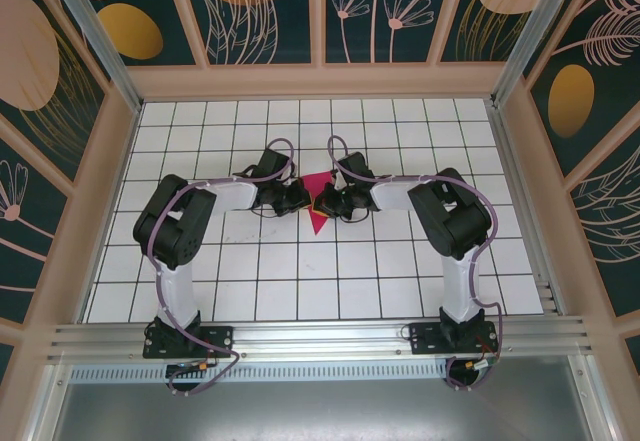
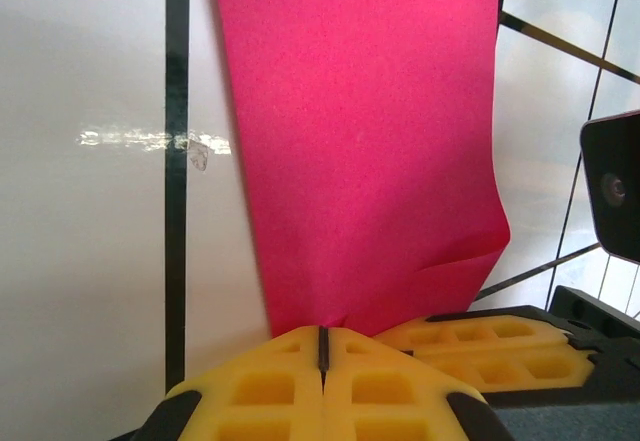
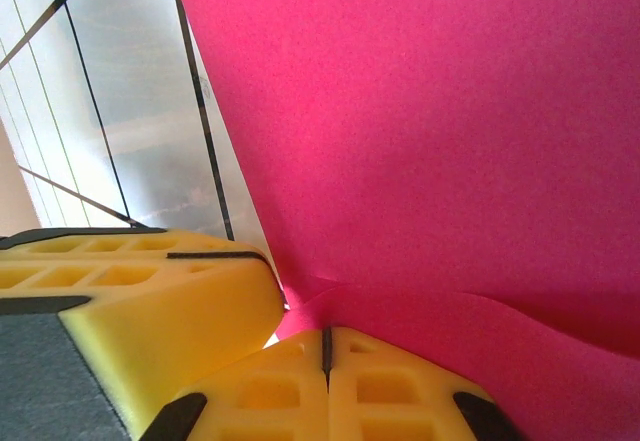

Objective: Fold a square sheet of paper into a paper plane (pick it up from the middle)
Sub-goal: Third fold the triangle at the center of the table.

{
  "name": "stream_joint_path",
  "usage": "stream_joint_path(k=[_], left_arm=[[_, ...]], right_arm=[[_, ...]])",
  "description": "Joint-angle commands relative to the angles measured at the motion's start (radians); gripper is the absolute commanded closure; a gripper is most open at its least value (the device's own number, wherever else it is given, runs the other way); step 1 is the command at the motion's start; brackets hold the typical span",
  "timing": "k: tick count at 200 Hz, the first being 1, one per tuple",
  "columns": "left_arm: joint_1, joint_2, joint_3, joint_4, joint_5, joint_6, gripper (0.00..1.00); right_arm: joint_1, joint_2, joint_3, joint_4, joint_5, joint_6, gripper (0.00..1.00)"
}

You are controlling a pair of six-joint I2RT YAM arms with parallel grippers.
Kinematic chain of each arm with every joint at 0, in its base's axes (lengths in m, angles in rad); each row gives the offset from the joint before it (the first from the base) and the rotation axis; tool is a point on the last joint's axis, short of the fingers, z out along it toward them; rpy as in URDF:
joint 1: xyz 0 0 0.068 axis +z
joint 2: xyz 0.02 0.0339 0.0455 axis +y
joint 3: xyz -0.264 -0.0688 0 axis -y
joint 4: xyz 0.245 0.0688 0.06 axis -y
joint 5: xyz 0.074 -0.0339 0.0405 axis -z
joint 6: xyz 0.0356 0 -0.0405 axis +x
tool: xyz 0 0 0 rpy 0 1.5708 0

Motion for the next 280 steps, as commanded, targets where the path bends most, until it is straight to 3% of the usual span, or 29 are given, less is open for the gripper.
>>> stream_joint_path(k=[1,49,84,280], left_arm=[[-0.007,0.021,0.028,-0.026,-0.016,-0.002,1.00],[-0.007,-0.015,0.061,-0.071,-0.073,0.023,1.00],[-0.008,-0.049,0.056,-0.051,-0.043,0.016,1.00],[-0.045,-0.066,-0.036,-0.031,-0.102,-0.145,1.00]], right_arm=[[-0.007,0.035,-0.016,-0.049,0.033,0.007,1.00],[-0.009,0.034,-0.017,-0.052,0.034,0.005,1.00],[-0.010,0.034,-0.020,-0.052,0.035,0.006,1.00],[-0.010,0.047,-0.023,-0.048,0.034,0.016,1.00]])
